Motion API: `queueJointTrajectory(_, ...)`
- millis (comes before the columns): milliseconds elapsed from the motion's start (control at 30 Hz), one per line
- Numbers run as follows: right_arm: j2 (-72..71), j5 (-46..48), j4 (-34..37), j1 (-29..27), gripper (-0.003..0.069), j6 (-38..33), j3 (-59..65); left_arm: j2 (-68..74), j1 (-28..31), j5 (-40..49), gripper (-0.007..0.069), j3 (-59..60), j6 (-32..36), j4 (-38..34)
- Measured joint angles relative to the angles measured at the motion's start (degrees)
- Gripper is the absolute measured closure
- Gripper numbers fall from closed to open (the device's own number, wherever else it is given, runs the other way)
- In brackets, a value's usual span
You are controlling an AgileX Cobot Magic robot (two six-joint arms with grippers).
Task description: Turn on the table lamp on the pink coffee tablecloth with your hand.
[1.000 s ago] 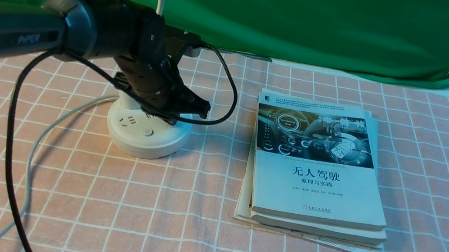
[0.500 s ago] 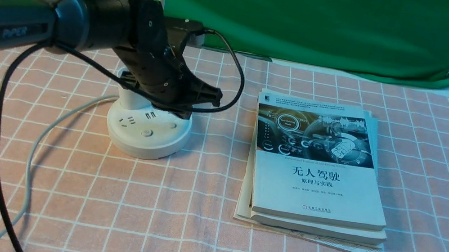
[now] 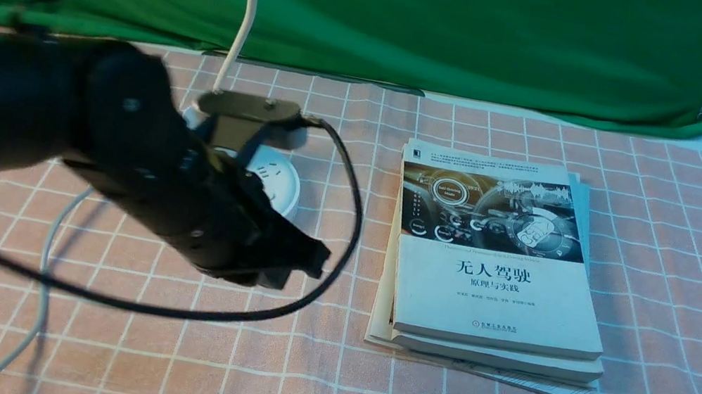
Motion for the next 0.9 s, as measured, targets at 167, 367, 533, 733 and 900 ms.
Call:
queueJointTrajectory(167, 0.0, 0.0, 0.0, 0.0, 0.0421, 0.0, 0.0, -22.5, 0.0, -11.3, 0.0622, 13.9, 0.0, 4.0)
queueJointTrajectory(367, 0.0, 0.0, 0.0, 0.0, 0.0421, 0.0, 0.0, -44.8, 0.0, -20.0, 0.0622, 29.9, 0.0, 9.5)
queueJointTrajectory(533, 0.0, 0.1, 0.0, 0.0, 0.0421, 0.0, 0.0, -56.4, 0.0, -20.5, 0.0622, 38.8, -0.2, 9.8)
queueJointTrajectory(733, 0.0, 0.0, 0.0, 0.0, 0.0421, 0.0, 0.0, -65.2, 0.0, -21.1, 0.0622, 46.4, -0.2, 10.0)
queueJointTrajectory(900, 0.0, 0.0, 0.0, 0.0, 0.0421, 0.0, 0.0, -66.0, 0.0, -21.2, 0.0622, 51.0, 0.4, 12.9)
